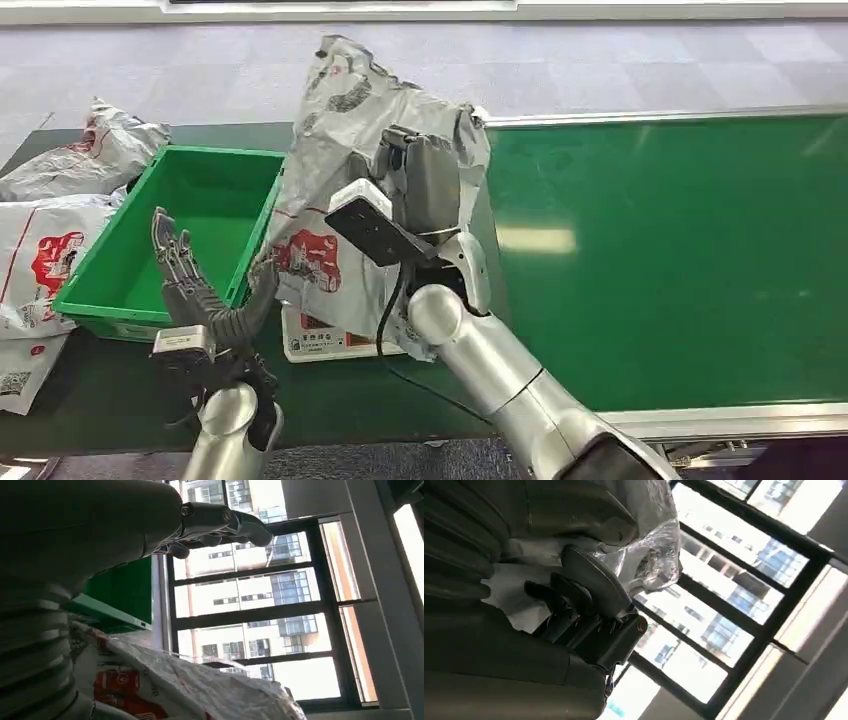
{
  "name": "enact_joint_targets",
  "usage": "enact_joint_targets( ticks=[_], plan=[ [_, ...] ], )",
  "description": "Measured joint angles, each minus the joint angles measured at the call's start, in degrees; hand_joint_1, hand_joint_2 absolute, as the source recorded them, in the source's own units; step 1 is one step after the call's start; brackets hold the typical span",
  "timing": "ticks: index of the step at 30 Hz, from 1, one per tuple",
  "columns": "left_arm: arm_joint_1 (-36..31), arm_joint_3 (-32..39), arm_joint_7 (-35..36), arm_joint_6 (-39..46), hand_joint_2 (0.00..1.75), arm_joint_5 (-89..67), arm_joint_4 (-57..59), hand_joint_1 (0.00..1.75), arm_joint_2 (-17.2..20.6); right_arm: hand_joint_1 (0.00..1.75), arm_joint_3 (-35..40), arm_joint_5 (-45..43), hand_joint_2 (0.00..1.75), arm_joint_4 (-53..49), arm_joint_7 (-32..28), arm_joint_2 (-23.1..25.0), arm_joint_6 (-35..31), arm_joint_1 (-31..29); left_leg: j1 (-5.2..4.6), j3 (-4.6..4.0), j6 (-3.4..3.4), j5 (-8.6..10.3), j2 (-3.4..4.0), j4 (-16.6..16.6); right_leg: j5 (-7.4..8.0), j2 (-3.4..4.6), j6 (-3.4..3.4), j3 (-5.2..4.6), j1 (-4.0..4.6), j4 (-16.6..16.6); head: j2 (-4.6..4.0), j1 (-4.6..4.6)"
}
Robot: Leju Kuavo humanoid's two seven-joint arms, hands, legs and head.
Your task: Moved the parcel from conveyor to table for the left to box.
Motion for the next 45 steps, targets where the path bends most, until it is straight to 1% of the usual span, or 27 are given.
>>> enact_joint_targets(
  ticks=[1,5,8,9,10,12,16,19,25,29,30,32,34,35,37,38,41,42,43,45],
  plan=[
    [0.0,0.0,0.0,0.1,1.75,-0.2,0.0,0.00,0.0,1.75,0.0,0.7,1.75,1.3,2.2,0.0,-0.1,-0.2,0.00,0.00,0.00,0.00,0.00,0.0,0.00,0.00,0.00,0.00,0.00,0.0,0.00,-0.02],
    [0.1,0.0,0.0,0.1,1.75,-0.4,0.0,0.00,0.0,1.75,-0.6,1.3,1.75,4.4,3.1,-0.1,-0.2,-0.2,0.00,-0.01,0.00,0.00,0.01,0.0,0.00,0.00,0.00,-0.01,0.01,0.0,0.00,0.00],
    [0.1,0.0,0.0,0.1,1.75,-0.4,0.0,0.00,0.0,1.75,-0.7,1.3,1.75,6.7,6.2,-0.1,-0.2,-0.9,0.00,0.00,0.00,0.00,-0.01,0.0,0.00,-0.01,-0.01,-0.02,0.01,0.0,0.00,-0.02],
    [0.1,0.0,0.0,0.0,1.75,-0.5,-0.1,0.00,-0.1,0.00,-1.1,1.4,1.75,8.2,7.8,-0.1,-0.2,-0.9,0.00,0.00,0.00,0.00,-0.03,0.0,-0.01,-0.03,-0.01,-0.01,0.01,0.0,0.00,0.00],
    [0.1,0.0,0.0,-0.2,1.75,-0.6,-0.2,0.00,-0.2,0.00,-2.0,1.6,0.00,9.8,8.7,-0.2,-0.2,-0.9,0.00,-0.01,0.00,0.00,-0.04,0.0,-0.01,-0.05,-0.01,-0.01,0.01,0.0,0.00,0.00],
    [0.1,0.0,0.1,-0.5,1.75,-0.9,-0.6,0.00,-0.2,0.00,-3.1,1.9,0.00,12.0,10.1,-0.3,-0.1,-1.0,0.00,-0.02,0.00,0.00,0.00,0.0,0.00,-0.02,-0.01,-0.01,0.00,0.0,0.00,0.00],
    [0.1,0.1,0.8,-1.0,1.75,-1.7,-2.1,0.00,-0.5,0.00,-3.3,2.2,0.00,18.3,16.1,-0.5,3.4,-3.0,0.00,-0.02,0.00,0.01,-0.02,0.0,0.01,-0.03,-0.01,-0.01,0.00,0.0,0.00,0.00],
    [0.3,0.2,1.1,-1.3,1.75,-2.1,-2.8,0.00,-0.5,0.00,-3.3,2.7,0.00,20.7,18.3,-0.4,5.0,-3.9,0.00,-0.02,-0.01,0.01,-0.01,0.0,0.01,-0.02,-0.01,-0.01,0.01,0.0,0.00,0.00],
    [1.4,0.9,1.1,-1.6,1.75,-2.6,-4.2,0.00,-0.5,0.00,-3.3,2.9,0.00,22.7,17.3,-0.5,6.3,-4.2,0.00,-0.02,-0.01,0.01,-0.02,0.0,0.00,-0.02,-0.02,-0.02,0.02,0.0,0.00,0.00],
    [2.1,1.3,1.1,-1.7,1.75,-2.8,-4.7,0.00,-0.5,0.00,-4.4,3.7,0.00,22.2,15.1,-0.5,9.6,-4.0,0.00,-0.02,-0.01,0.01,-0.01,0.0,0.00,-0.01,-0.02,-0.04,0.01,0.0,0.00,0.00],
    [2.2,1.4,1.1,-1.7,1.75,-2.9,-4.7,0.00,-0.5,0.00,-5.0,3.4,0.00,21.7,14.2,-0.5,10.6,-3.8,0.00,-0.02,-0.01,0.01,-0.01,0.0,0.00,-0.02,-0.02,-0.03,0.01,0.0,0.00,0.00],
    [2.2,1.8,1.0,-1.7,1.75,-2.9,-4.6,0.00,-0.5,0.00,-7.0,-1.0,0.00,19.1,9.1,-0.5,15.6,-2.9,0.00,-0.02,-0.01,0.01,-0.01,0.0,0.00,-0.02,-0.02,-0.03,0.01,0.0,0.00,-0.02],
    [2.3,2.1,0.6,-1.9,1.75,-2.9,-4.6,0.00,-0.5,0.00,-9.5,-8.1,0.00,15.0,2.5,-0.5,23.1,-1.3,0.00,-0.02,-0.01,0.01,-0.01,0.0,0.01,-0.01,-0.02,-0.03,0.01,0.0,0.00,-0.02],
    [2.2,2.2,0.5,-2.1,1.75,-2.9,-4.5,0.00,-0.5,0.00,-10.8,-10.9,0.00,12.8,0.2,-0.5,26.3,-0.6,0.00,-0.02,-0.01,0.01,-0.02,0.0,0.01,-0.02,-0.02,-0.03,0.01,0.0,0.00,0.00],
    [2.2,2.5,0.3,-2.2,1.75,-2.9,-4.4,0.00,-0.5,0.00,-12.6,-13.4,0.00,9.9,-2.0,-0.5,29.2,0.3,0.00,-0.01,-0.01,0.01,-0.03,0.0,0.00,-0.04,-0.02,-0.03,0.01,0.0,0.00,0.00],
    [2.2,2.6,0.1,-2.3,1.75,-2.8,-4.4,0.00,-0.5,0.00,-13.6,-15.5,0.00,7.8,-4.4,-0.6,31.0,0.9,0.00,-0.01,-0.01,0.01,-0.03,0.0,0.00,-0.03,-0.02,-0.02,0.01,0.0,0.00,0.00],
    [2.2,2.7,0.0,-2.3,1.75,-2.9,-4.1,0.00,-0.5,0.00,-15.2,-19.8,0.00,-0.9,-10.5,-0.7,33.5,4.4,0.00,0.00,-0.01,0.00,-0.02,0.0,0.00,-0.02,-0.02,-0.05,0.00,0.0,0.00,0.00],
    [2.2,2.8,0.0,-2.3,1.75,-3.2,-4.0,0.00,-0.4,0.00,-15.6,-20.3,0.00,-3.2,-11.5,-0.8,33.7,5.6,0.00,-0.01,-0.01,0.00,-0.03,0.0,0.00,-0.03,-0.02,-0.06,0.00,0.0,0.00,-0.02],
    [2.2,2.8,0.3,-2.2,1.75,-4.3,-3.8,0.00,-0.4,0.00,-16.0,-20.7,0.00,-8.2,-12.9,-0.9,33.8,7.0,0.00,-0.02,0.00,0.00,-0.03,0.0,0.00,-0.04,-0.02,-0.06,0.00,0.0,0.00,0.02],
    [1.6,2.8,1.9,-1.9,1.75,-8.3,-3.0,0.00,-0.3,0.00,-16.1,-20.0,0.00,-15.4,-13.9,-1.2,32.3,9.5,0.00,-0.03,-0.02,-0.03,-0.02,0.0,-0.02,-0.03,-0.02,-0.09,0.00,0.0,0.00,0.00]
  ],
)
